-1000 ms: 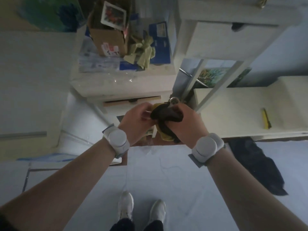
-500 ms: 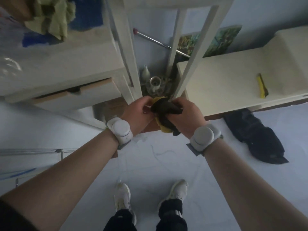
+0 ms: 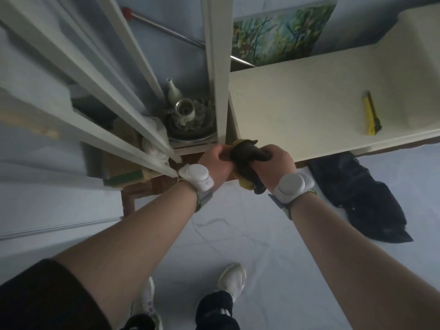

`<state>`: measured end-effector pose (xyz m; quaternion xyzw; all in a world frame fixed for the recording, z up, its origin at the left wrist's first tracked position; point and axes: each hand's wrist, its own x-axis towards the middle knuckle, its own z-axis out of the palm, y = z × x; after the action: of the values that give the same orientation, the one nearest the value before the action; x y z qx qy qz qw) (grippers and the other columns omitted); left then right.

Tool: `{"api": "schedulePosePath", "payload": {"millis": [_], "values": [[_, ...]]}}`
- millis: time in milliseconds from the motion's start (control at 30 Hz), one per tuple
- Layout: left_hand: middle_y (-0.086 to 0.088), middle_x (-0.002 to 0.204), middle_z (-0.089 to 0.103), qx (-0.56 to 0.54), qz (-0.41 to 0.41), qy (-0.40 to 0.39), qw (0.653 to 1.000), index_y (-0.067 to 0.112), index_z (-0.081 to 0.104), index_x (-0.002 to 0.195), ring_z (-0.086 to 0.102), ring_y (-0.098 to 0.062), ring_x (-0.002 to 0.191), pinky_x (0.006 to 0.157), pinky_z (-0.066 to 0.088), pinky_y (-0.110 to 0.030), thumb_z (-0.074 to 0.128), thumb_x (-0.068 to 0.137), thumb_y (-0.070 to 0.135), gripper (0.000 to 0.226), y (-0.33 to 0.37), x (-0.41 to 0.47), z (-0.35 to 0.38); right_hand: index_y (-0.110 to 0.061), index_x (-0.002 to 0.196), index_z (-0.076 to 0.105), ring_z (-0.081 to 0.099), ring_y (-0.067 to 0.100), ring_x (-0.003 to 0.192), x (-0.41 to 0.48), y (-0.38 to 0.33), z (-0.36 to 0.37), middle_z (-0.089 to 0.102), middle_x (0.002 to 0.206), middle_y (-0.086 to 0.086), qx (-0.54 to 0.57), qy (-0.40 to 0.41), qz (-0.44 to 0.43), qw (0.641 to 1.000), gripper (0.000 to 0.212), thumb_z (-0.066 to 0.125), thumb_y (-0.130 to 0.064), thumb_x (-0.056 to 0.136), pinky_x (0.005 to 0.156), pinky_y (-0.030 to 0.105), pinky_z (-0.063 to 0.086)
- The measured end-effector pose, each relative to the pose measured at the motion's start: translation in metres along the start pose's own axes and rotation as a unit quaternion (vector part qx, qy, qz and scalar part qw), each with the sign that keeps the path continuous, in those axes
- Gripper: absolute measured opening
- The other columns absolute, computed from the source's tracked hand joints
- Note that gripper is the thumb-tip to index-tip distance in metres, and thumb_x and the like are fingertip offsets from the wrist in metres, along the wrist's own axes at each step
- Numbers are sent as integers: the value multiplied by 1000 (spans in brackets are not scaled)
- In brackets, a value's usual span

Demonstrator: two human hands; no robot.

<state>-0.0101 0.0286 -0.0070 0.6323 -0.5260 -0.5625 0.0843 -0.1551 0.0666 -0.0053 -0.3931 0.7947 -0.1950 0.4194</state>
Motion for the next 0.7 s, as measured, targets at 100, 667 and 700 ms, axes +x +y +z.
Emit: {"api": "schedulePosePath", "payload": {"millis": [100, 667, 700], "values": [[-2, 114, 63, -45, -15, -21, 999, 17, 54, 123, 63, -18, 97, 86, 53, -26, 61, 89, 15, 36, -7, 26, 24, -13, 106, 65, 64, 31, 95, 32, 22, -8, 68, 98, 9, 0, 14, 26, 1000, 26, 65, -19, 81, 72, 34, 47], [3, 133, 61, -39, -8, -29, 999, 20, 51, 136, 58, -22, 120, 101, 49, -40, 58, 87, 0, 54, -19, 66, 41, -36, 105, 67, 67, 19, 83, 75, 43, -10, 68, 97, -14, 79, 70, 92, 990, 31, 60, -37, 75, 89, 40, 53], [4, 131, 62, -41, -6, -26, 999, 21, 52, 134, 60, -21, 118, 96, 52, -37, 56, 86, -1, 53, -22, 66, 37, -36, 99, 67, 67, 18, 79, 73, 43, -9, 67, 91, -15, 66, 61, 90, 992, 22, 60, -37, 78, 85, 37, 54]]}}
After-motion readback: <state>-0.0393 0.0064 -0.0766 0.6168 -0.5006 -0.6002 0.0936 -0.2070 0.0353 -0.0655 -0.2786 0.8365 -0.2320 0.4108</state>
